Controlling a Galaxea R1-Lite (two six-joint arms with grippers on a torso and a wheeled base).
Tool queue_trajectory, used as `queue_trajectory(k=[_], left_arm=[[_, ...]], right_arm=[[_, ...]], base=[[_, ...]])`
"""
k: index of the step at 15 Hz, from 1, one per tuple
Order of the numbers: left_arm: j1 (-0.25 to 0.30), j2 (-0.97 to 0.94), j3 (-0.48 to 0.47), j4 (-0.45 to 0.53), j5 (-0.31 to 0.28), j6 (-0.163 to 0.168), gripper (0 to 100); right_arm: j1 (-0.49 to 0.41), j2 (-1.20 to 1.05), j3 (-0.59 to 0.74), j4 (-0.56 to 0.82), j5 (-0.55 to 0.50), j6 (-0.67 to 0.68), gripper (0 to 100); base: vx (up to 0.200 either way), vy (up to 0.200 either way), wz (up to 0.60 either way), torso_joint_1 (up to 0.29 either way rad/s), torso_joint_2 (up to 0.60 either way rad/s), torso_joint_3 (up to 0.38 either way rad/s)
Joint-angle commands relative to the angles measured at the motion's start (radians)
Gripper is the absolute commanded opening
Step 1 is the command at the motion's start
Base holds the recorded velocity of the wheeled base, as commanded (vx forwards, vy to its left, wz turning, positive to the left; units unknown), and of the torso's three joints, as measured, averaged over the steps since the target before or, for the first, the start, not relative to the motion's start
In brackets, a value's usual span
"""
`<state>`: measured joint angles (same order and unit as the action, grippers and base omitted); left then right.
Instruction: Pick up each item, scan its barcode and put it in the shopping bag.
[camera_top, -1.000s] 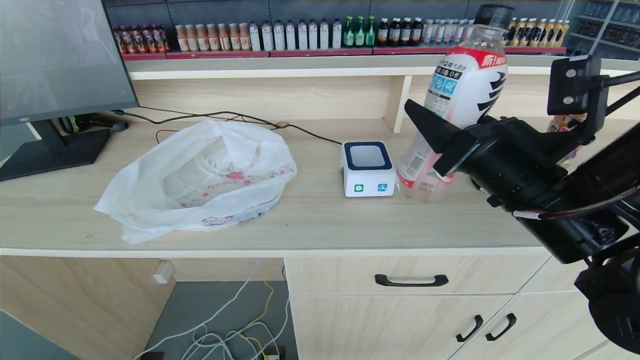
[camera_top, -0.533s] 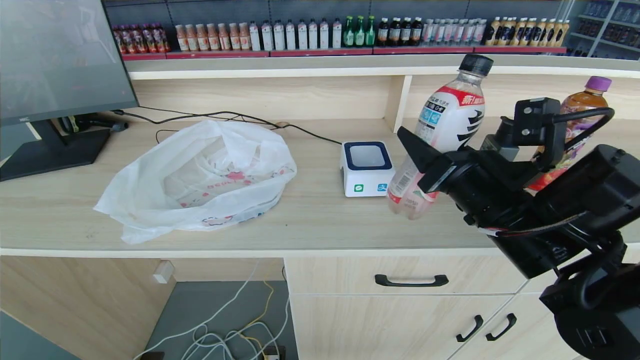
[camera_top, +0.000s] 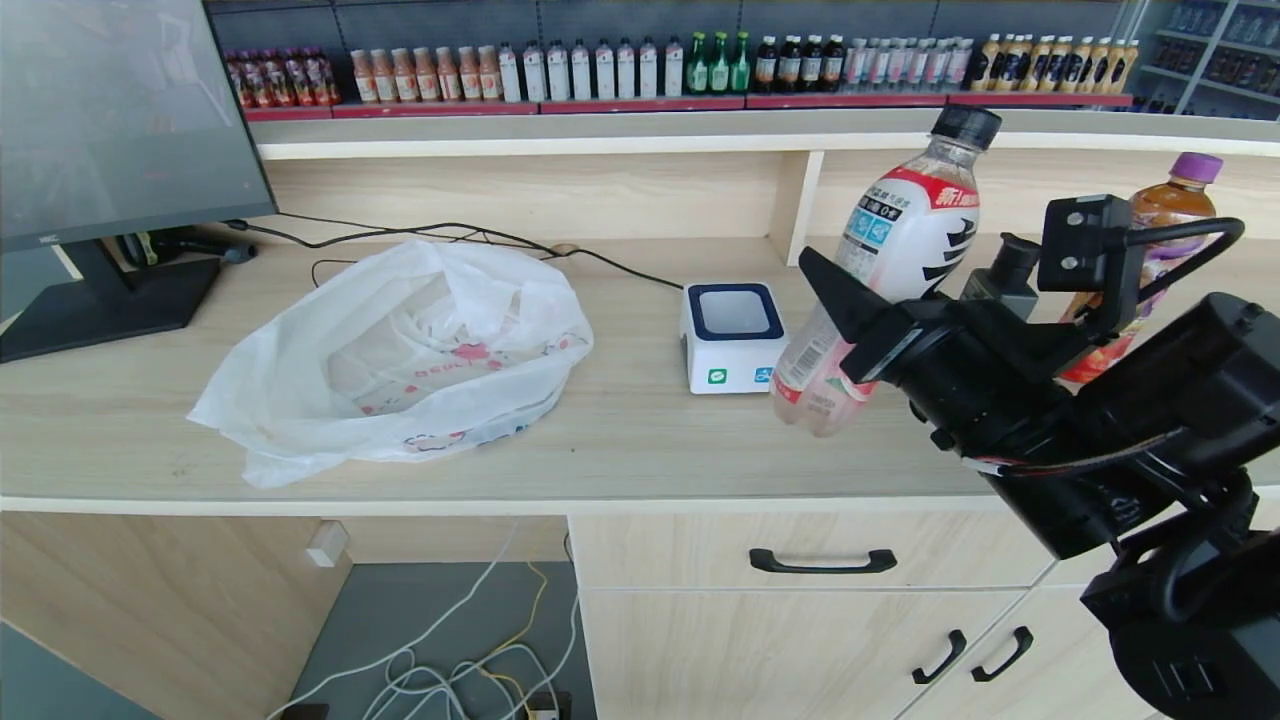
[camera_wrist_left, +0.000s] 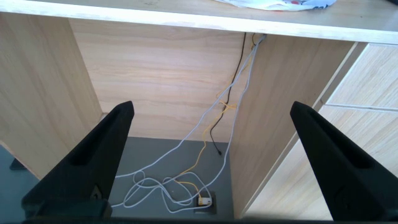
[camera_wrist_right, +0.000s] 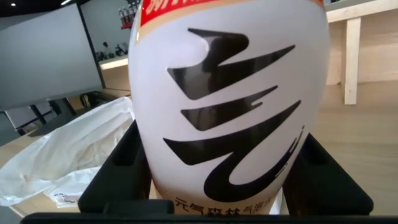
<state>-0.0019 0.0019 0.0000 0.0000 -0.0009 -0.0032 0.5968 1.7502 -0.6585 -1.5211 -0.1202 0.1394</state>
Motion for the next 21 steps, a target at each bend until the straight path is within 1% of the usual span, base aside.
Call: queue_trajectory(k=[1,12,14,21], left_arm=[[0.0,0.0,0.0,0.0,0.001,0.0,100],[0.0,0.0,0.0,0.0,-0.001,0.0,100],[0.0,0.0,0.0,0.0,0.001,-0.001,100],[0.0,0.0,0.0,0.0,0.001,-0.001,100]], right_arm=[[0.0,0.0,-0.001,0.001,0.004,0.0,0],[0.001,0.034,-0.013,-0.011,0.007,0.011,0],[0.0,0.032,-0.007,-0.014,0.03,0.009,0],[0.0,0.032,-0.003,-0.014,0.03,0.009,0]], base=[[0.0,0.0,0.0,0.0,0.0,0.0],[0.0,0.0,0.0,0.0,0.0,0.0],[0.0,0.2,0.0,-0.007,0.0,0.005],[0.0,0.2,0.0,-0.001,0.0,0.004]])
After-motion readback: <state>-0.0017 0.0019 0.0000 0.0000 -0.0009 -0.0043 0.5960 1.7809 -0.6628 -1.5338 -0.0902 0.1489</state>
